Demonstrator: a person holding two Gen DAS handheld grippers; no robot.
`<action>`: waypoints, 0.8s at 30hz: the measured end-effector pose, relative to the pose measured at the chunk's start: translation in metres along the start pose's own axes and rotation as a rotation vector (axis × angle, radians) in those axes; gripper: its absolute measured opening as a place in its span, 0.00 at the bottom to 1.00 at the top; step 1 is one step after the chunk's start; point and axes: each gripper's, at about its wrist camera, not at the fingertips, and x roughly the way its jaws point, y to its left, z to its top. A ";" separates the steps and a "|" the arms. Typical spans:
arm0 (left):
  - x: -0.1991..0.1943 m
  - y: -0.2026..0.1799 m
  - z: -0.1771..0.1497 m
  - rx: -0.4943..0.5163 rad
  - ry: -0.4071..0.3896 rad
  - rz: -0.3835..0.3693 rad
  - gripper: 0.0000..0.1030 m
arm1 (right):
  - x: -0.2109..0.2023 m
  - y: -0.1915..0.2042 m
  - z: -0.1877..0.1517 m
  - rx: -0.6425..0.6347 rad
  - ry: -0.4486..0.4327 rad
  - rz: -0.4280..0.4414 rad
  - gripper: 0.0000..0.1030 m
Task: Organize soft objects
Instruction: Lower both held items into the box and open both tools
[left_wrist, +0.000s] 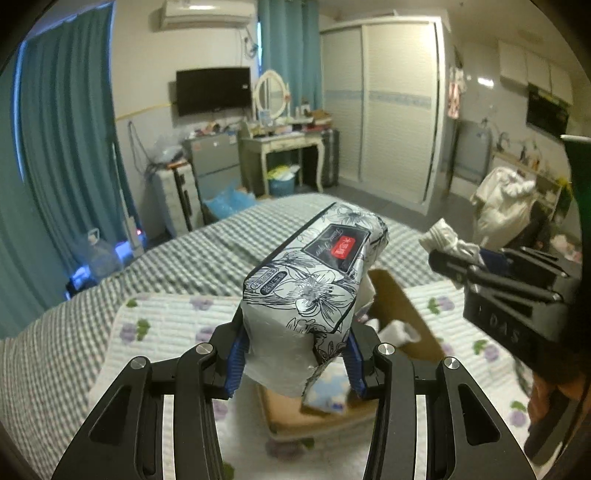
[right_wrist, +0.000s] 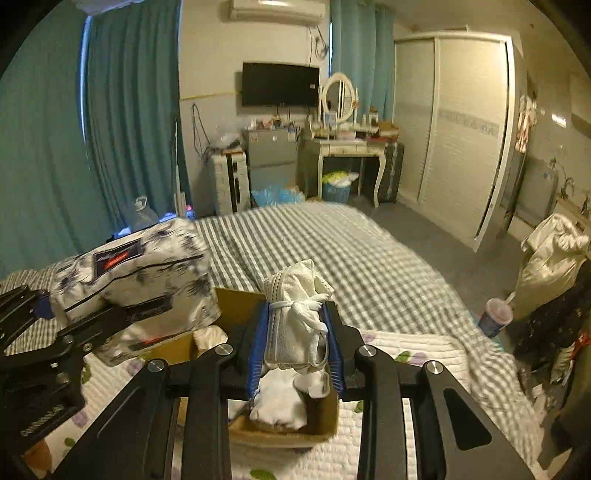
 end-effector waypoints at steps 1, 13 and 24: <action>0.012 0.000 0.000 -0.002 0.012 0.000 0.42 | 0.010 0.000 -0.002 -0.002 0.008 0.001 0.28; 0.086 -0.005 -0.014 0.012 0.078 -0.016 0.48 | 0.112 -0.019 -0.040 0.084 0.116 0.013 0.29; 0.016 -0.014 0.013 -0.046 0.058 0.017 0.71 | 0.030 -0.038 -0.020 0.077 0.054 -0.042 0.63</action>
